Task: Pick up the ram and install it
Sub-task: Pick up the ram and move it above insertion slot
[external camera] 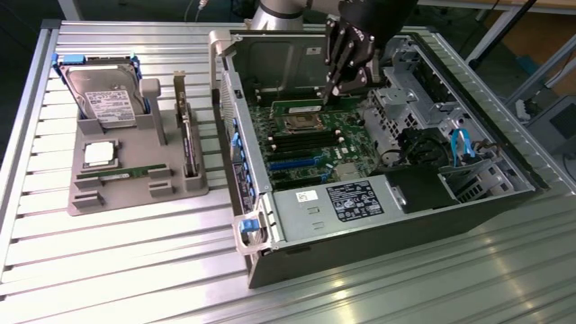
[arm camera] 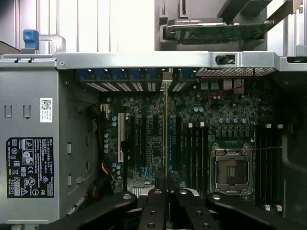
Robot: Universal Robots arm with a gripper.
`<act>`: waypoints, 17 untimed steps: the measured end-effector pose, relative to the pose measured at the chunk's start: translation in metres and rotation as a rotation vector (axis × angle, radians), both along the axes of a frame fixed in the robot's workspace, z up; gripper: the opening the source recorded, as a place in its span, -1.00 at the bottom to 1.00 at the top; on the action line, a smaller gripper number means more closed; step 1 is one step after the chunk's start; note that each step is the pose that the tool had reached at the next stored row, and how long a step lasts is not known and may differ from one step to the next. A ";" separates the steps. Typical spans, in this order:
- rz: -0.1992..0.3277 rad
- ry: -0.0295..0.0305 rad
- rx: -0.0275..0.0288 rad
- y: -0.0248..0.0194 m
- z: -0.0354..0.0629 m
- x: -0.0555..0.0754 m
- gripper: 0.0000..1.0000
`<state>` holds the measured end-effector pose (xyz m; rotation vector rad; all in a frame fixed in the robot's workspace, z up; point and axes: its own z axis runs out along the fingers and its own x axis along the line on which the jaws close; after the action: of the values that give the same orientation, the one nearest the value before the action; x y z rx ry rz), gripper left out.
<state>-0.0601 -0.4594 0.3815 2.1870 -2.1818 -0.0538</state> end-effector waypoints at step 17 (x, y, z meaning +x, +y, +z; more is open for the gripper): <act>0.000 0.0016 -0.0022 0.0000 0.0000 0.019 -0.76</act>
<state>-0.0406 -0.4594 0.3815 2.1850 -2.1801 -0.0531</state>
